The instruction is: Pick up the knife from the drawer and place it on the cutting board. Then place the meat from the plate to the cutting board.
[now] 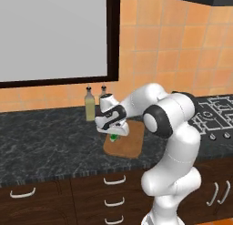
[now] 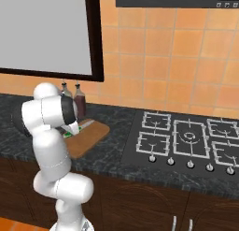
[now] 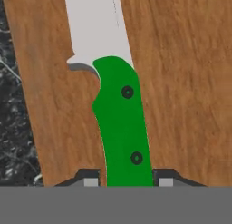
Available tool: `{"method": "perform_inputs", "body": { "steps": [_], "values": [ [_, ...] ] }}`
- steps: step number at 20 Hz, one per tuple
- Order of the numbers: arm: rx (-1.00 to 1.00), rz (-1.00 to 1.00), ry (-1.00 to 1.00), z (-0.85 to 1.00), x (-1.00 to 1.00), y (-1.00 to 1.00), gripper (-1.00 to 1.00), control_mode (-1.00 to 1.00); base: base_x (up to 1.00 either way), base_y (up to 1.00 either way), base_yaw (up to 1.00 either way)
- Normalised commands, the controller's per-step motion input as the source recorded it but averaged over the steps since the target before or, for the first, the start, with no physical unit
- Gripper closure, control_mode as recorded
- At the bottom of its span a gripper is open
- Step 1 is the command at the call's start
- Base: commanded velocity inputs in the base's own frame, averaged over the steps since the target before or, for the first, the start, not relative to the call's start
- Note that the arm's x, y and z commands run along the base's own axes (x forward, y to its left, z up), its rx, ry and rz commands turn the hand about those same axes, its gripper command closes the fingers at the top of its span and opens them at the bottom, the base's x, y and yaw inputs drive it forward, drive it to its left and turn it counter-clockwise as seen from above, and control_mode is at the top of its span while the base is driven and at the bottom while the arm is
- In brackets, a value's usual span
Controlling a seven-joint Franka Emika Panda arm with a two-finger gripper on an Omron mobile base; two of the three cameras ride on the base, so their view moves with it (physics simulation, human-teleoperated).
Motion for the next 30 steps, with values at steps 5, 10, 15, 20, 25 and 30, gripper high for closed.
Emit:
{"method": "perform_inputs", "body": {
  "steps": [5, 10, 15, 20, 25, 30],
  "values": [
    [0.0, 0.0, -0.16, 0.6, -0.88, 0.0, -1.0, -1.0, 0.0, 0.0, 0.0],
    [0.0, 0.0, -0.17, 1.0, -0.99, -0.16, -1.0, -1.0, 0.0, 0.0, 0.0],
    [0.0, 0.01, -0.09, 1.0, -0.92, -0.52, -1.0, -1.0, 0.0, 0.0, 0.0],
    [0.0, 0.01, -0.02, 1.0, -0.6, -0.78, -1.0, -1.0, 0.0, 0.0, 0.0],
    [0.01, 0.0, -0.03, 1.0, -0.45, -0.74, -1.0, -1.0, 0.0, 0.0, 0.0],
    [0.0, 0.0, -0.03, 0.45, -0.49, -0.56, -1.0, 1.0, -0.2, -0.13, 0.0]
  ]
}}
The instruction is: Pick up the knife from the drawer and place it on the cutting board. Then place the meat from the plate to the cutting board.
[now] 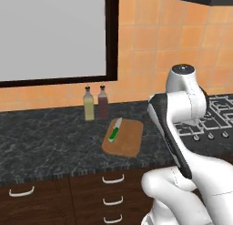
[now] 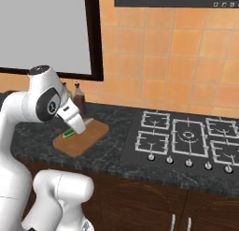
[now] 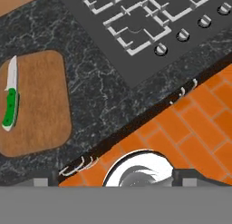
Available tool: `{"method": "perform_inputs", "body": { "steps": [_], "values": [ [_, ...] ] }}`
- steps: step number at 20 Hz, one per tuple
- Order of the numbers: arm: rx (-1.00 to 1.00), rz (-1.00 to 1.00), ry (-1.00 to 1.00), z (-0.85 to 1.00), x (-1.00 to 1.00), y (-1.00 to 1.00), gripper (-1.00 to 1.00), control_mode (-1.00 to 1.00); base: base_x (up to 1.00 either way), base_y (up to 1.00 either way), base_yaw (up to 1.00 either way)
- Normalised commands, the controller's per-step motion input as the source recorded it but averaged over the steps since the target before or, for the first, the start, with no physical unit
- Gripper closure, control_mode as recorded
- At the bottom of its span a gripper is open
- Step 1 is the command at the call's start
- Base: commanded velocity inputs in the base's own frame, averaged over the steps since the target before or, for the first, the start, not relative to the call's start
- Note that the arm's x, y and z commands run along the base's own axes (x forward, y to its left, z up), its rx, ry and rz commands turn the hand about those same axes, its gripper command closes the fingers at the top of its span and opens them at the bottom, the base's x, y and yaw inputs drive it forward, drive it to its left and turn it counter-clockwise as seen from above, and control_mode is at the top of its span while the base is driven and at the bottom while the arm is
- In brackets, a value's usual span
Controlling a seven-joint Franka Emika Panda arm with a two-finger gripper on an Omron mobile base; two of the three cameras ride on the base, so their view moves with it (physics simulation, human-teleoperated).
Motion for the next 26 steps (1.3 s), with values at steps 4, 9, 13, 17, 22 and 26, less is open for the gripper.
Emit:
{"method": "perform_inputs", "body": {
  "steps": [4, 9, 13, 17, 22, 26],
  "values": [
    [0.0, 0.0, 0.0, 0.0, 0.0, 0.0, -1.0, 1.0, -1.0, -0.42, -0.07],
    [0.0, 0.0, 0.0, 0.0, 0.0, 0.0, -1.0, 1.0, -0.93, -0.16, -0.5],
    [0.0, 0.0, 0.0, 0.0, 0.0, 0.0, -1.0, 1.0, -0.61, -0.05, -0.73],
    [0.0, 0.0, 0.0, 0.0, 0.0, 0.0, -1.0, 1.0, -0.32, -0.58, -0.68],
    [0.0, 0.0, 0.0, 0.0, 0.0, 0.0, -1.0, 1.0, -0.01, -0.94, -0.62],
    [0.0, 0.0, 0.0, 0.0, 0.0, 0.0, -1.0, 1.0, 0.04, -0.99, -0.53]
  ]
}}
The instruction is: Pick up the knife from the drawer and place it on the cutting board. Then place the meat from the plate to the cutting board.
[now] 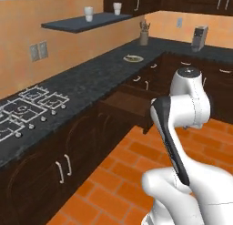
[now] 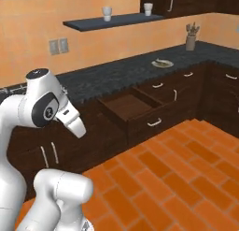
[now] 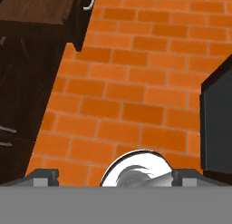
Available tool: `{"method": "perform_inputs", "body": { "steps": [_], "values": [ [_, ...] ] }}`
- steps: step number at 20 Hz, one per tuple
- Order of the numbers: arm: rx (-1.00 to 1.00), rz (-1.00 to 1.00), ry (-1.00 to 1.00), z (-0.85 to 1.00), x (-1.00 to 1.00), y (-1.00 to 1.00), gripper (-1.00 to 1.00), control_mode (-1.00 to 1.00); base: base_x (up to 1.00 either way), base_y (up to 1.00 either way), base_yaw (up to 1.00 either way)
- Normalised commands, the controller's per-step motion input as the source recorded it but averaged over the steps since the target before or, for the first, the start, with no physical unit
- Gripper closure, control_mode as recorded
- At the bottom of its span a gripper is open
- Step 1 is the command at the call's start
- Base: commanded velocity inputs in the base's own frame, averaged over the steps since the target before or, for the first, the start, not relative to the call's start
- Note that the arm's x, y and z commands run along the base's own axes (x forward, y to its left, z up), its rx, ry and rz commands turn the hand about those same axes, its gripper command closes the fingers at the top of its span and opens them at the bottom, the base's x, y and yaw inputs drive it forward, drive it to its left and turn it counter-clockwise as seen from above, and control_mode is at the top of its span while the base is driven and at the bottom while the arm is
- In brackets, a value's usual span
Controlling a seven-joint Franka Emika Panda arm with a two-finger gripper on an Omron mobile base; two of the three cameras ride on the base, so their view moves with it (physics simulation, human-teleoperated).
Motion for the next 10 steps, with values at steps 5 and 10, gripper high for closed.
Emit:
{"method": "perform_inputs", "body": {
  "steps": [5, 10],
  "values": [
    [0.0, 0.0, 0.0, 0.0, 0.0, 0.0, -1.0, 1.0, 0.42, -1.0, -0.4],
    [0.0, 0.0, 0.0, 0.0, 0.0, 0.0, -1.0, 1.0, 0.8, -1.0, -0.29]
  ]
}}
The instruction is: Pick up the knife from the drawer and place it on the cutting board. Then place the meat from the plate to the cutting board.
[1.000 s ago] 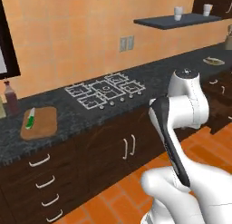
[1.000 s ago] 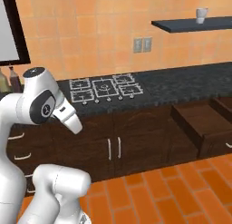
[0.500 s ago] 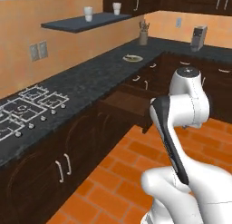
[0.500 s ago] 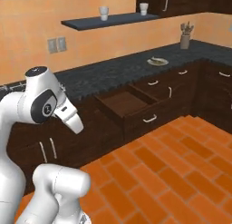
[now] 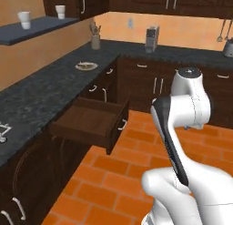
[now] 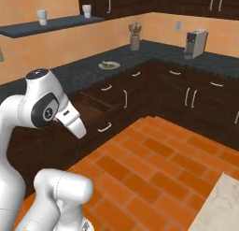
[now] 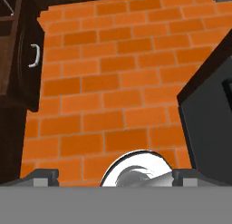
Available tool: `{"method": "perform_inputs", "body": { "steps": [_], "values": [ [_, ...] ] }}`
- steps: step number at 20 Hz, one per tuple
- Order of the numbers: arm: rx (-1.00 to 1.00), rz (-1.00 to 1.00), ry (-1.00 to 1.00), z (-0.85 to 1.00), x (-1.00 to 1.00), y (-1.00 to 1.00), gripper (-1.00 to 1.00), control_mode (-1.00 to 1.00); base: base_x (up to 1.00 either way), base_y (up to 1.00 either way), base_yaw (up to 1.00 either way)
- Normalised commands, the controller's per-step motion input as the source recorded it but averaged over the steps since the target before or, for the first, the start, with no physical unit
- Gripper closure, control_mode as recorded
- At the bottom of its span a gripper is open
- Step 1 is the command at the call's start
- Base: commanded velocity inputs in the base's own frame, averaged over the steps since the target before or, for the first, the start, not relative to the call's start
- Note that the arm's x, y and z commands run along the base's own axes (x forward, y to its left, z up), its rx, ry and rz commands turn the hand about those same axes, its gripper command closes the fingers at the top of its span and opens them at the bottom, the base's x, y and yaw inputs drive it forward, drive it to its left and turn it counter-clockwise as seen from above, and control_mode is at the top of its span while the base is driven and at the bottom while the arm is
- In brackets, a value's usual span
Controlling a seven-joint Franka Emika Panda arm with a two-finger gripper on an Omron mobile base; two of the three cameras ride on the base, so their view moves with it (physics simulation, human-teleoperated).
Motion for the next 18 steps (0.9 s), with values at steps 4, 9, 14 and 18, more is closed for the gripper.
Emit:
{"method": "perform_inputs", "body": {
  "steps": [4, 9, 14, 18],
  "values": [
    [0.0, 0.0, 0.0, 0.0, 0.0, 0.0, -1.0, 1.0, 1.0, -1.0, -0.21],
    [0.0, 0.0, 0.0, 0.0, 0.0, 0.0, -1.0, 1.0, 1.0, -0.95, -0.17],
    [0.0, 0.0, 0.0, 0.0, 0.0, 0.0, -1.0, 1.0, 1.0, -0.86, -0.09],
    [0.0, 0.0, 0.0, 0.0, 0.0, 0.0, -1.0, 1.0, 1.0, -0.83, -0.03]
  ]
}}
